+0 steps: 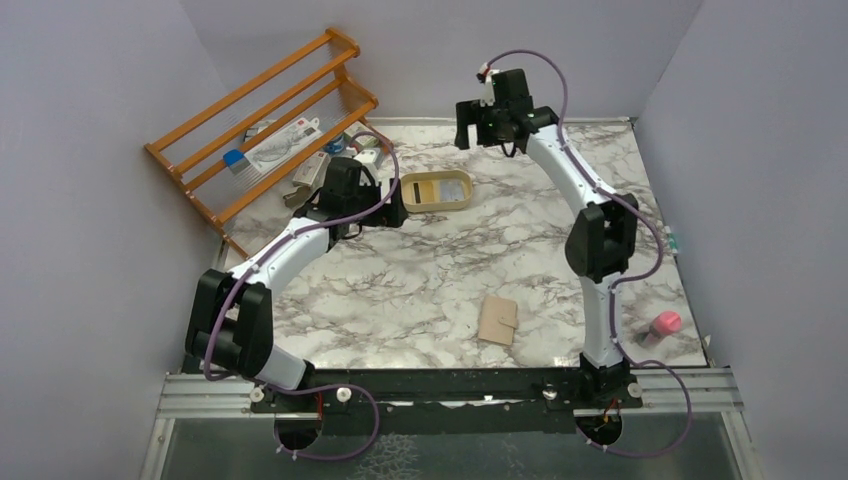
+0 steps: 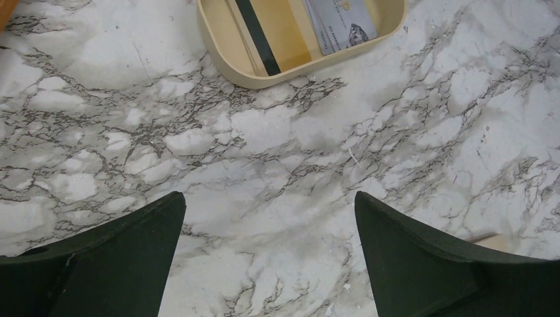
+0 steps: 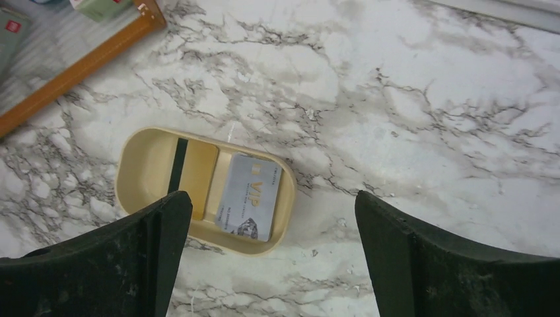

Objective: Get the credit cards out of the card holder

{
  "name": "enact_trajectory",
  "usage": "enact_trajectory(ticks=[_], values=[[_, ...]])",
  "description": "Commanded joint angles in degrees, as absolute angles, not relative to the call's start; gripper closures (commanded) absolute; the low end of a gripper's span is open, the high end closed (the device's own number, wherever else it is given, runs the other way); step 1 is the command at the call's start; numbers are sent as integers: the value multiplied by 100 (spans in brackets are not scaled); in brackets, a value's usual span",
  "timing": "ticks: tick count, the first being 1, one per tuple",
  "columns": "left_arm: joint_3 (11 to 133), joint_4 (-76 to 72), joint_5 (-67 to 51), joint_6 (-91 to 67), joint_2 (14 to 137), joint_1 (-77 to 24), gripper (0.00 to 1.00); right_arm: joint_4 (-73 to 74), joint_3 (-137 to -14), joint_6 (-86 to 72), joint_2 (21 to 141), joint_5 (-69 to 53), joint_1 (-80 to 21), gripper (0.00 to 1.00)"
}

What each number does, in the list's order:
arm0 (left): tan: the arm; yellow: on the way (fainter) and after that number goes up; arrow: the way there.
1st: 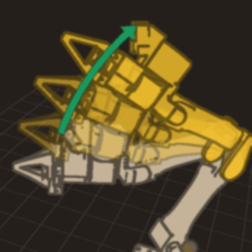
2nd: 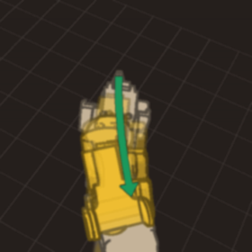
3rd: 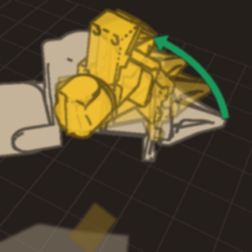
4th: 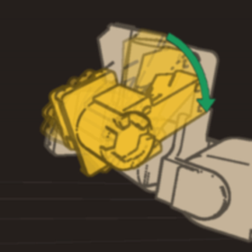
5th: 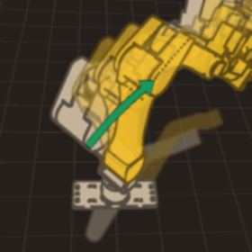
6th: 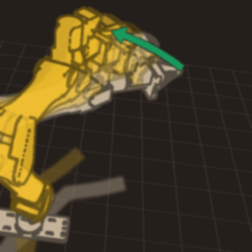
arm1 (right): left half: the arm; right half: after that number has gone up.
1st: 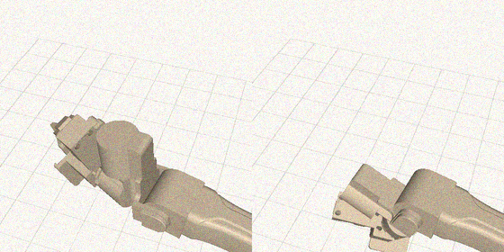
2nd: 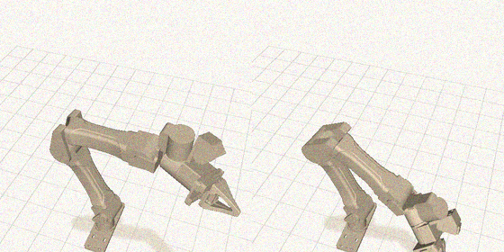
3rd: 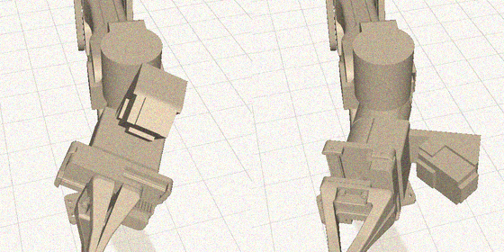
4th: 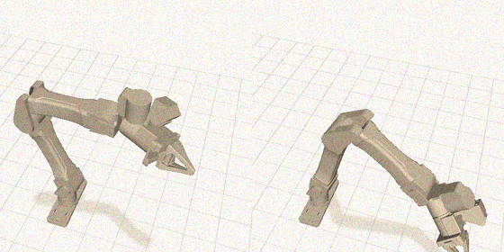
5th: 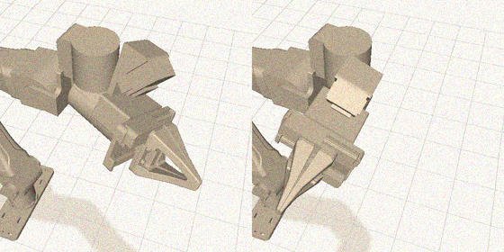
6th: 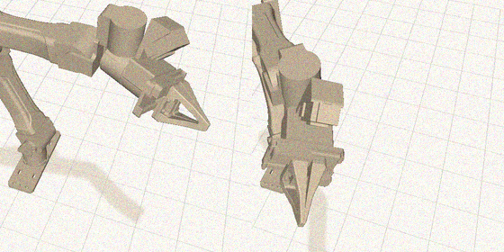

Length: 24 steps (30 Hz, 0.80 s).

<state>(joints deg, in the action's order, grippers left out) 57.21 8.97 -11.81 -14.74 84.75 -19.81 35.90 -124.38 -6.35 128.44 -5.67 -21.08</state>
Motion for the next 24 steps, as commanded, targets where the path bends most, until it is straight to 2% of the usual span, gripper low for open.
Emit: enact_trajectory(ticks=[1, 3, 7, 11, 16, 21, 24], values=[[5612, 749, -1273, -1296, 8187, -1933, 1, 3578, -11881, -804, 11655, -180, -2023, 0], [5442, 662, -1309, -1386, 8042, -1927, 1, 3385, -11033, -1106, 11013, -108, -2023, 0], [5218, 641, -1539, -1696, 7794, -1928, 1, 2738, -8461, -2052, 9337, -105, -2120, 0], [4985, 527, -1417, -1730, 7478, -1927, 1, 3066, -6651, -2730, 8146, 631, -3107, 0], [5404, 908, -886, -1108, 7496, -1925, 1, 4172, -5468, -4045, 7250, 1369, -4382, 0], [5732, 636, 250, -568, 7475, -1868, 1, 4528, -4339, -4761, 6149, 1408, -4471, 0], [5753, 171, 562, -429, 7462, -1651, 1, 4576, -4042, -4880, 6029, 1339, -4466, 0]])
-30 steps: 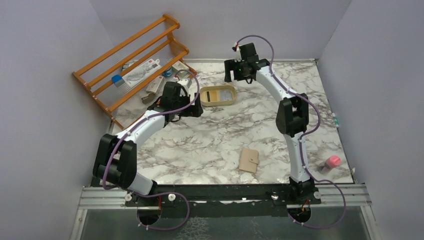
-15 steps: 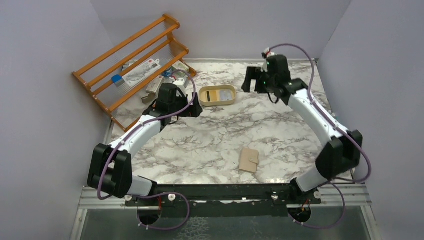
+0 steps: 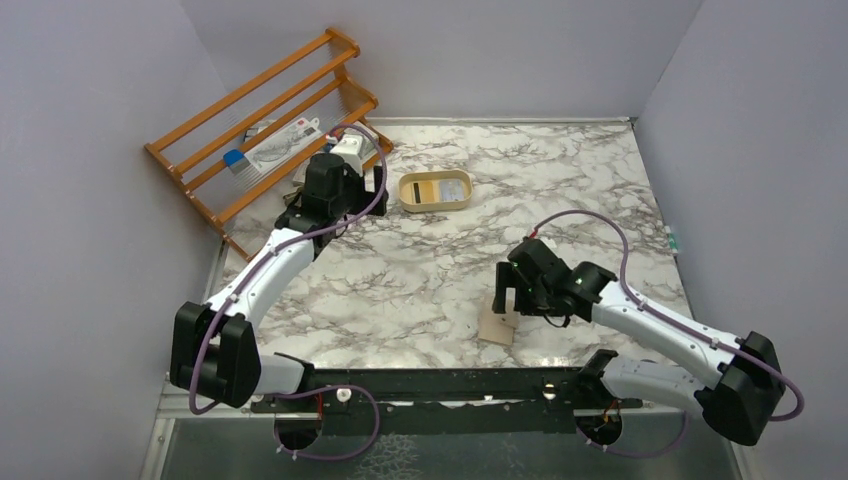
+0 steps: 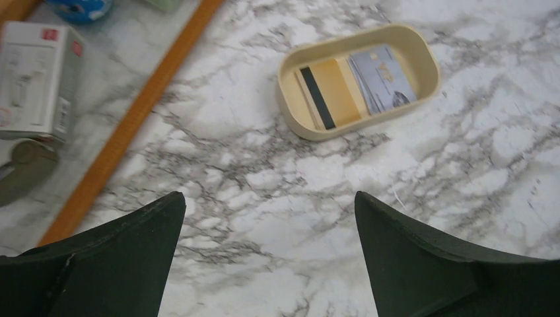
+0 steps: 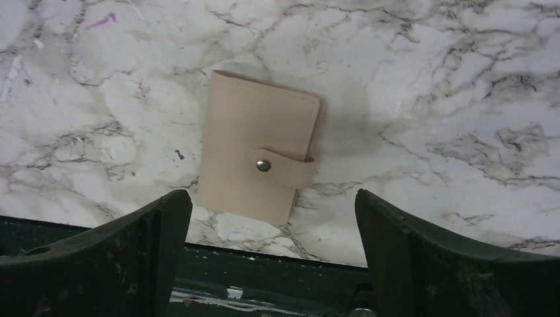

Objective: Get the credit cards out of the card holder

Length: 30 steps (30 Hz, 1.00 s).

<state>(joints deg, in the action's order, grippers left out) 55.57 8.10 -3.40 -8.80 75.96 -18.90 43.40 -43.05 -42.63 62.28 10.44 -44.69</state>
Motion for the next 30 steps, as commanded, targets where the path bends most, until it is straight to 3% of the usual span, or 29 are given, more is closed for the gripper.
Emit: enact_trajectory(ticks=[1, 5, 9, 15, 23, 30], values=[[5677, -153, 553, -408, 7470, -1526, 1, 4506, -3968, -4881, 6015, 1329, -4469, 0], [5516, -1284, -454, -676, 7795, -811, 1, 4127, -3717, -4689, 5892, 1338, -4466, 4], [5525, -1625, -496, -1052, 8077, -650, 1, 3838, -3539, -4395, 5855, 1148, -4471, 11], [5834, -804, -189, -1219, 8374, -764, 1, 3536, -3352, -4183, 5669, 1018, -4466, 23], [6516, 302, 258, -368, 8404, -1446, 1, 3264, -3226, -3940, 5706, 752, -4511, 25], [6573, -246, -253, -772, 8305, -1521, 1, 3254, -3287, -3943, 6000, 820, -4719, 26]])
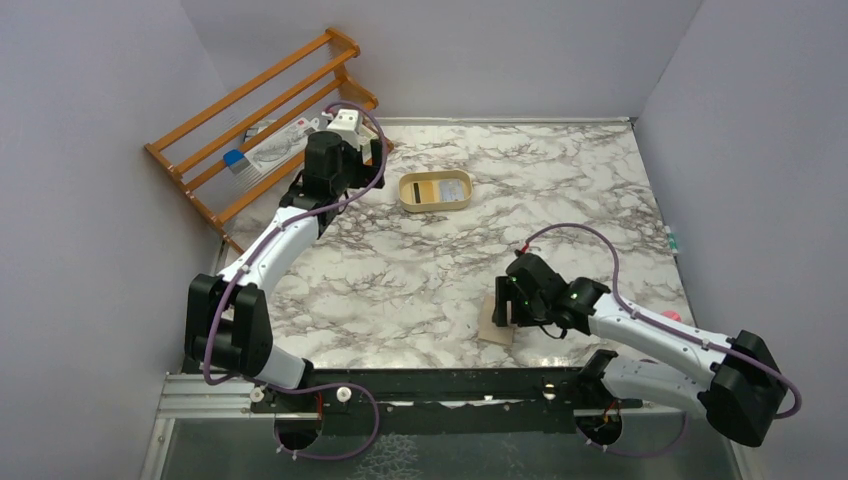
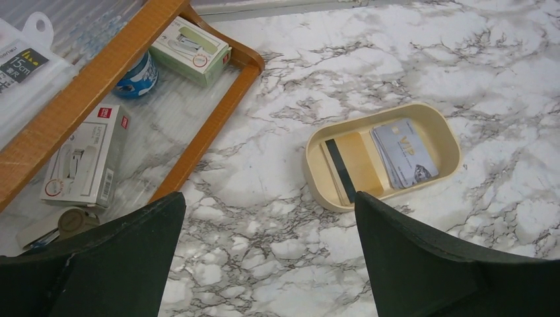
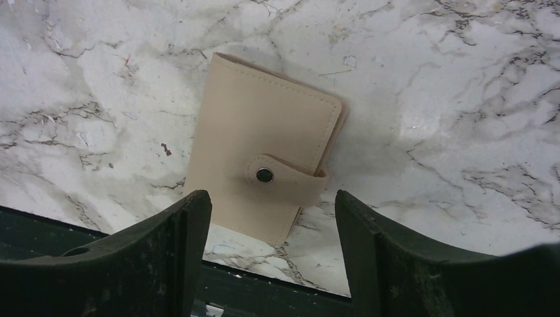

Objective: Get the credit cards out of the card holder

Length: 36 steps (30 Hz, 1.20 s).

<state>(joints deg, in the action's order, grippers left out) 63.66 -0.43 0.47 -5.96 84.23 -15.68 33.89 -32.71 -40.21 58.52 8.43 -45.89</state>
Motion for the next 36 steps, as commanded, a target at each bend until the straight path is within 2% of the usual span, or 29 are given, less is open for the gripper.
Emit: enact_trajectory(ticks=[1, 7, 11, 16, 18, 23, 25, 32, 36], values=[[6593, -302, -452, -914, 8308, -1525, 1, 3260, -3298, -3950, 6048, 825, -4734, 27], [6262, -334, -881, -1377, 7865, -1929, 1, 3311, -3356, -4052, 6380, 916, -4753, 32], [5802, -314, -1060, -1894, 7310, -2177, 1, 3261, -3366, -4132, 6615, 893, -4745, 49], [4987, -380, -1079, -2421, 6551, -2653, 1, 3073, -3345, -4292, 6971, 876, -4755, 56], [4606, -394, -928, -2557, 6257, -2928, 1, 2986, -3333, -4343, 7147, 899, -4749, 63], [3743, -400, -657, -2922, 5641, -3434, 1, 2774, -3407, -4353, 7554, 909, -4755, 91], [3429, -453, -694, -3131, 5484, -3568, 1, 2717, -3569, -4285, 7609, 950, -4752, 98], [2075, -1563, -866, -4032, 5554, -3832, 1, 2036, -4397, -3272, 7836, 987, -4748, 99], [1940, -2021, -926, -4156, 5965, -3897, 1, 1344, -4816, -2434, 8061, 530, -4746, 99]])
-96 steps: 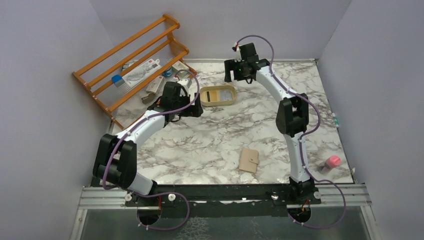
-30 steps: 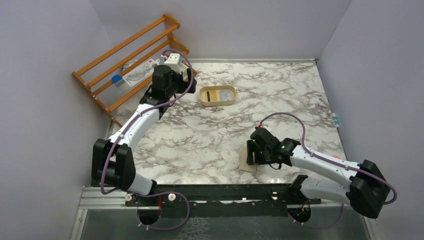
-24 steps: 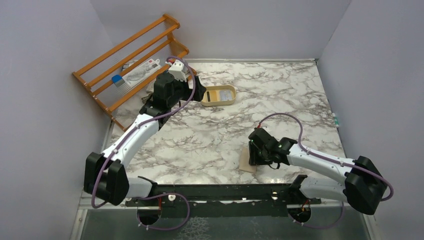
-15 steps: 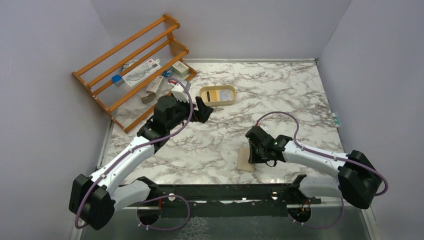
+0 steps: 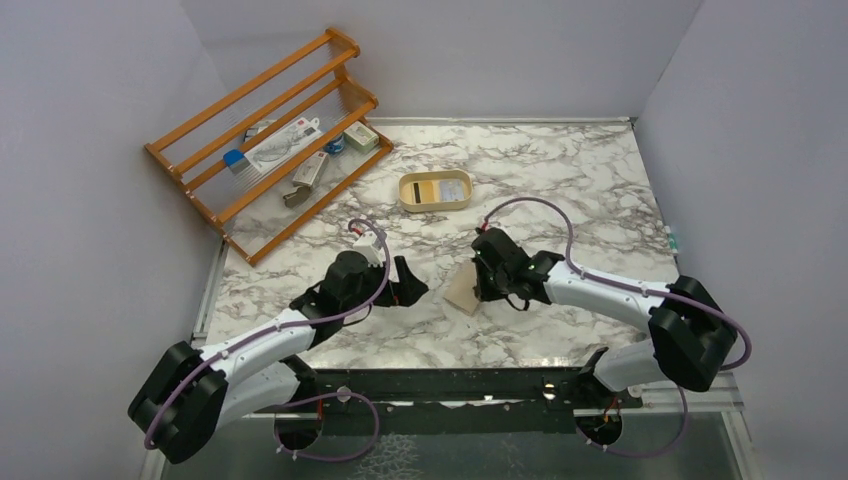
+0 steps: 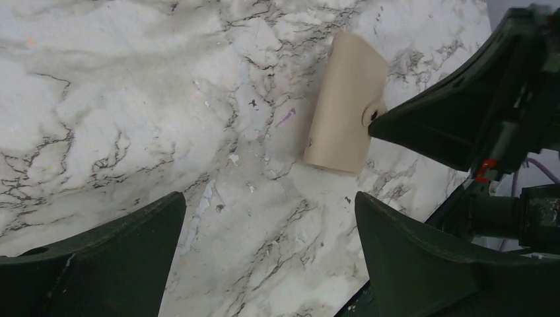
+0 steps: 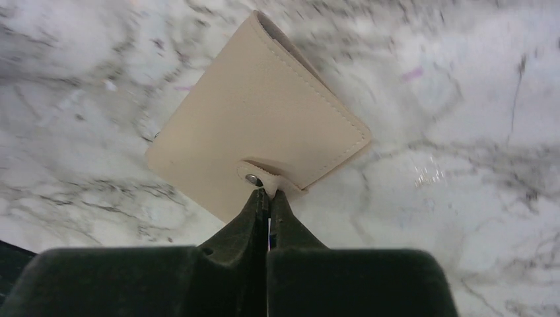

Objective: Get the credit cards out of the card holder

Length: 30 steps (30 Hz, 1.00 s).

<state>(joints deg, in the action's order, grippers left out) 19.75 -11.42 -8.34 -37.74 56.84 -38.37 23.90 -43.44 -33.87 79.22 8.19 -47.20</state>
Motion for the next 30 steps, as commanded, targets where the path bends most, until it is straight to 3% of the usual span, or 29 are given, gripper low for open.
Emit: enact_trajectory(ticks=[1, 14, 23, 30], values=[[1979, -2096, -956, -4126, 6064, -3902, 1, 1163, -4888, -2246, 8112, 360, -4746, 99], [2012, -3250, -587, -4032, 6131, -3875, 1, 615, -5556, -1371, 8817, -1346, -4684, 99], [1428, -3355, 149, -4410, 5611, -3674, 14, 513, -5633, -1398, 8628, -2054, -4236, 99], [1344, -3243, 166, -4740, 5587, -3413, 11, 540, -5764, -1320, 8513, -2576, -4105, 99]])
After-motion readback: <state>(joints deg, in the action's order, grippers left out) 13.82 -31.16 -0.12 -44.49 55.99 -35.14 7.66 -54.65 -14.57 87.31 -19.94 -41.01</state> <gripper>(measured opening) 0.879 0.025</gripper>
